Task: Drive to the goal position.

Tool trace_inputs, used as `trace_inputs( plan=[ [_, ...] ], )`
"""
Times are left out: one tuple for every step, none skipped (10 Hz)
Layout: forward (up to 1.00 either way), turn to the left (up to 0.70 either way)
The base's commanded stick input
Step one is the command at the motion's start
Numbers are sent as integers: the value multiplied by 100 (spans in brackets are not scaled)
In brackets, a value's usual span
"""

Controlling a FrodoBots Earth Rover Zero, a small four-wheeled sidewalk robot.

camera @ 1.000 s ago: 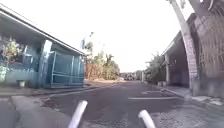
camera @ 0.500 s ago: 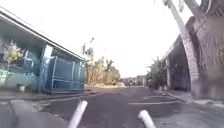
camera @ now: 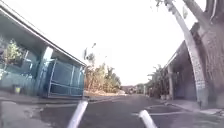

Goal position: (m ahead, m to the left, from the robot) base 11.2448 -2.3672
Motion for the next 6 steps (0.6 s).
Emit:
trace_inputs(
  plan=[
    [85, 0],
    [85, 0],
    [85, 0],
    [85, 0],
    [85, 0],
    [85, 0]
  ],
)
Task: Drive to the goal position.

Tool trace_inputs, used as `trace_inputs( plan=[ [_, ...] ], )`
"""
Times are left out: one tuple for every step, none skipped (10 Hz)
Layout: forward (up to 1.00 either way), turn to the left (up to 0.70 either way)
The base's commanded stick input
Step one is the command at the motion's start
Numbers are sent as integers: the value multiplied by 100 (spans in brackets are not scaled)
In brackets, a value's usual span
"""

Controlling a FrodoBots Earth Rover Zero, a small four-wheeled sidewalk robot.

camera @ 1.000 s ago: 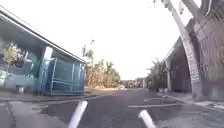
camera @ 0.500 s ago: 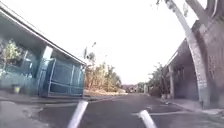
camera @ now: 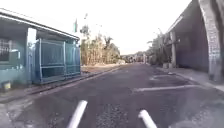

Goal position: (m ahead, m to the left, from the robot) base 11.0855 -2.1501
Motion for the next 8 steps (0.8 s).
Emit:
trace_inputs(
  plan=[
    [85, 0],
    [85, 0],
    [85, 0],
    [85, 0],
    [85, -8],
    [85, -12],
    [85, -14],
    [85, -22]
  ],
)
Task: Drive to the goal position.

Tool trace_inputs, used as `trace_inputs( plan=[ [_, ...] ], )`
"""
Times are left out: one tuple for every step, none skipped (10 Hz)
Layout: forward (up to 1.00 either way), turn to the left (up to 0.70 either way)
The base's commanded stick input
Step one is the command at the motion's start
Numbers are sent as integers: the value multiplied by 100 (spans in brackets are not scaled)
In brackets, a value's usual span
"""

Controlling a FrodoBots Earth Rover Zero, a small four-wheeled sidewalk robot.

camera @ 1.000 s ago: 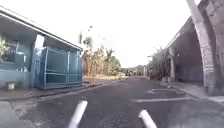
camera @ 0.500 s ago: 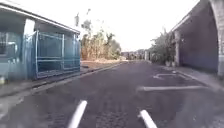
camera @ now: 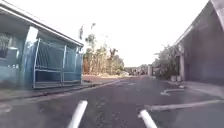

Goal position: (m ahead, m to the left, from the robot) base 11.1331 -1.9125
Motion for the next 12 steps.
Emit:
trace_inputs(
  plan=[
    [85, -31],
    [85, -34],
    [85, -34],
    [85, -34],
    [85, -34],
    [85, -34],
    [85, -34],
    [85, -34],
    [85, -34],
    [85, -34],
    [85, -34],
    [85, -34]
  ],
)
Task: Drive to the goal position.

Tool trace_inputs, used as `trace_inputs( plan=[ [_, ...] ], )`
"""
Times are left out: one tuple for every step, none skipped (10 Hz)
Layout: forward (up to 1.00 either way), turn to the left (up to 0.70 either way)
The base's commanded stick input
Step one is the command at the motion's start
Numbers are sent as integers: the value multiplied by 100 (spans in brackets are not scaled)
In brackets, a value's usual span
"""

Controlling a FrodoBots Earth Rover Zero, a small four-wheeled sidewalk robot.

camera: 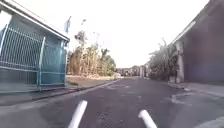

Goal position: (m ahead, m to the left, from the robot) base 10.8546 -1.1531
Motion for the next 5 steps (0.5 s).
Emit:
trace_inputs(
  plan=[
    [85, -34],
    [85, -34],
    [85, -34],
    [85, -34],
    [85, -34]
  ],
)
